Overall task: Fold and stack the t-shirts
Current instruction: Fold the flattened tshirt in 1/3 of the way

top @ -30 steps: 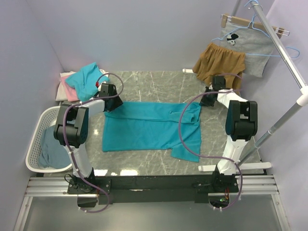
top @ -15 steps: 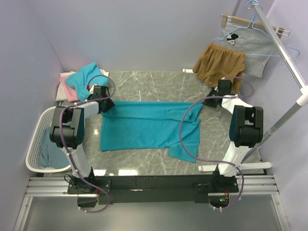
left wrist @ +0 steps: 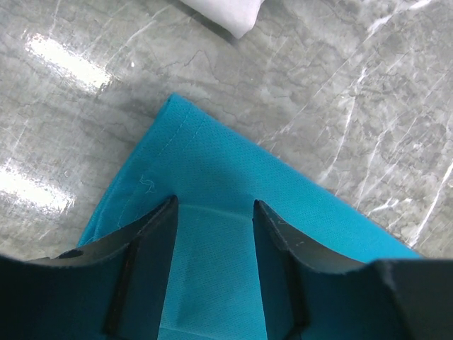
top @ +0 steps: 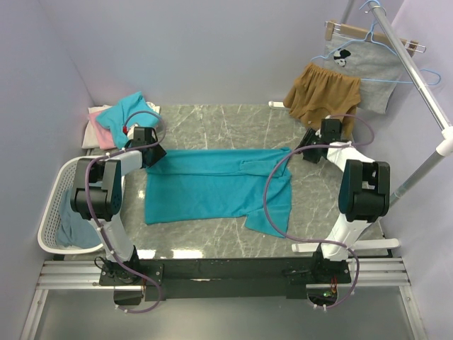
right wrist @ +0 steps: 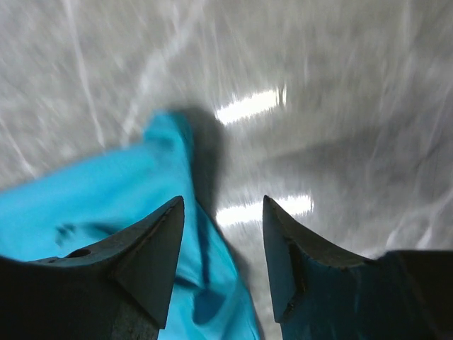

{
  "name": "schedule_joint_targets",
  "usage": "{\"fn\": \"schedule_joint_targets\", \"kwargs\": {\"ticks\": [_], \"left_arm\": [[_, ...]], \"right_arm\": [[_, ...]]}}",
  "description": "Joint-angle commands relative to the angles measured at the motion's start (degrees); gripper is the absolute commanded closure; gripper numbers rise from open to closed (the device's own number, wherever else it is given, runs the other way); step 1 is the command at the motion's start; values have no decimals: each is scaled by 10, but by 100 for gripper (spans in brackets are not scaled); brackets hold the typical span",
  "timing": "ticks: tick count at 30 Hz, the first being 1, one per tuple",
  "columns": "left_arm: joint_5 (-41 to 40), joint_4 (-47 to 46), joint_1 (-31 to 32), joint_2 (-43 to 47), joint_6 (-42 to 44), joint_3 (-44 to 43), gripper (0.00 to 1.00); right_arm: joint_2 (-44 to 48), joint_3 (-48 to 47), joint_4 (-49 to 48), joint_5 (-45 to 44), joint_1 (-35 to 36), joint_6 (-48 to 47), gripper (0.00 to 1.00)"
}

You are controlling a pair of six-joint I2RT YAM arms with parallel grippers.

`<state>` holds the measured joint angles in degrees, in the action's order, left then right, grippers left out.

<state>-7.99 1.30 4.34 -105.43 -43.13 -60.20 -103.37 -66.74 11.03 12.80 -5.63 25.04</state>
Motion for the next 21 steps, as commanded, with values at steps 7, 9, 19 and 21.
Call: {"fn": "schedule_joint_targets", "kwargs": {"ticks": [7,9,19,21], "left_arm": [[12,28,3,22,5,3,47],[11,31,3,27,6,4,47],[-5,51,3,37,9,-1,46],[-9,53,3,37,9,-1,46]], "right_arm": [[34,51,90,26,41,-43,48],[24,46,101,21,46,-47,50],[-7,28,185,-113,118,-58,94],[-9,35,187,-136,126,-52,100]]}}
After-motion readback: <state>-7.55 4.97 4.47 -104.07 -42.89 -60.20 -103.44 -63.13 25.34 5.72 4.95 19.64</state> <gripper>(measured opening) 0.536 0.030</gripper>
